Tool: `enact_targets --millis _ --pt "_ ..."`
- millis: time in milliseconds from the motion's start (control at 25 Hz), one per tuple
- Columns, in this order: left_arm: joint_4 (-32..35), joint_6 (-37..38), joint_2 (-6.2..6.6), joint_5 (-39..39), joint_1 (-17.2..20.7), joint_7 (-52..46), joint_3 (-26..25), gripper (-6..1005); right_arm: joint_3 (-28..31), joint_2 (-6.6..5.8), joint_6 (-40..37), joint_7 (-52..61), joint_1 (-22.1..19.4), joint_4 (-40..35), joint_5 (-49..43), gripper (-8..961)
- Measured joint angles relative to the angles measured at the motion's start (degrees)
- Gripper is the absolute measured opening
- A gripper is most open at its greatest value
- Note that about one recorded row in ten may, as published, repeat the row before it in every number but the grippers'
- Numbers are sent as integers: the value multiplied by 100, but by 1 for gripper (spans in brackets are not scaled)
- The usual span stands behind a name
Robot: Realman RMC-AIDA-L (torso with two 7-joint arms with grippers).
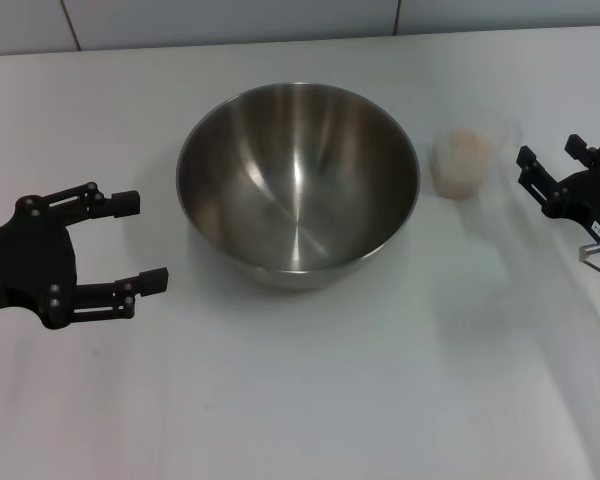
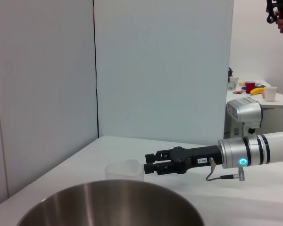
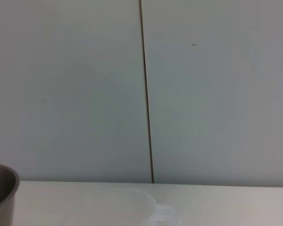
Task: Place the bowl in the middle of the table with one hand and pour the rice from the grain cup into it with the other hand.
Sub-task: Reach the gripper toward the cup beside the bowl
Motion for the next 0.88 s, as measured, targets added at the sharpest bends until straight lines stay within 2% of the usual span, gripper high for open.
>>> enact_targets --millis 880 --pt "0 -53 0 1 -125 0 -60 860 2 -18 367 0 290 -29 4 655"
